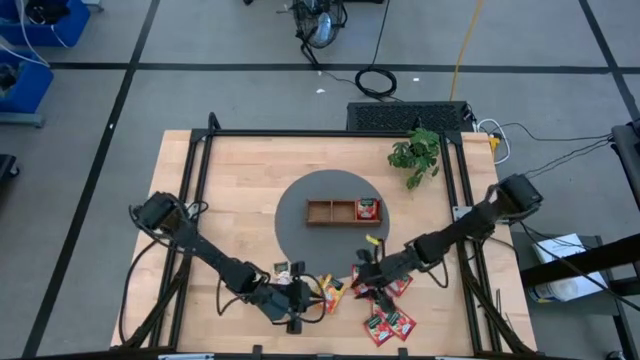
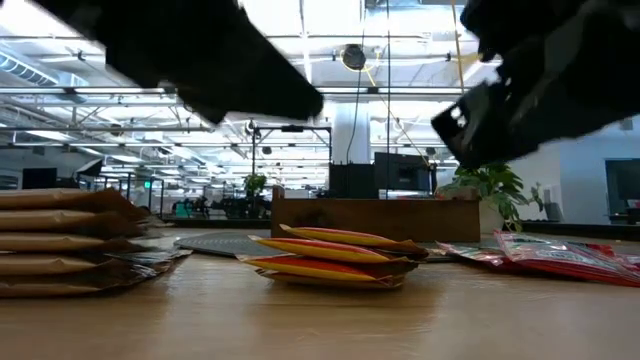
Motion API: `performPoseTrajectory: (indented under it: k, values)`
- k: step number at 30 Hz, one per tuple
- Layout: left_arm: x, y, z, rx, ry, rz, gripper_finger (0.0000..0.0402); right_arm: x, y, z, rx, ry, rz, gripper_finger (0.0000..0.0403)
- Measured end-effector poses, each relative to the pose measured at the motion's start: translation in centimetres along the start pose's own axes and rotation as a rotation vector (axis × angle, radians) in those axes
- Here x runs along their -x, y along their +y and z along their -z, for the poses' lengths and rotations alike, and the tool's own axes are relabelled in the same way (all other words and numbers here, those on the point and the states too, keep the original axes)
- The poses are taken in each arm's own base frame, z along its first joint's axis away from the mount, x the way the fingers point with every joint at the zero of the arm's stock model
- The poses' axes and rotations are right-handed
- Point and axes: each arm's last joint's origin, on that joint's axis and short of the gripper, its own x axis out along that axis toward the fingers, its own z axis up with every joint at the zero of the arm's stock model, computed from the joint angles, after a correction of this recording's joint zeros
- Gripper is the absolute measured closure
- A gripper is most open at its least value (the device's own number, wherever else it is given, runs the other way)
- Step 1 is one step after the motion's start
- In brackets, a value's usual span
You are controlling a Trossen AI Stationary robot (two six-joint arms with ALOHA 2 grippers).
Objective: Pick & Place Tea
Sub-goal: Put the yellow tea bag into the middle compartment of the wooden organizer
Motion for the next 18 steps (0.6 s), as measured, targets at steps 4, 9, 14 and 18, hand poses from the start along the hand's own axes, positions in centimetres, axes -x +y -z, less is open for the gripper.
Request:
performPoseTrajectory:
  k: [4,9,14,18]
  values:
    - [-1.7,1.4,0.3,0.025,0.002,0.031,0.0367,-0.7,-1.8,0.6,-0.057,0.023,0.048,0.0244]
    - [-2.0,2.2,0.3,0.086,0.032,0.052,0.0367,-1.1,-2.9,0.7,-0.105,0.026,0.023,0.0236]
    - [-1.8,1.5,0.8,0.073,0.064,0.067,0.0367,-1.5,-3.4,0.9,-0.116,0.021,-0.008,0.0241]
    - [-1.5,1.1,1.0,0.063,0.067,0.068,0.0367,-1.5,-3.7,0.8,-0.118,0.012,0.001,0.0242]
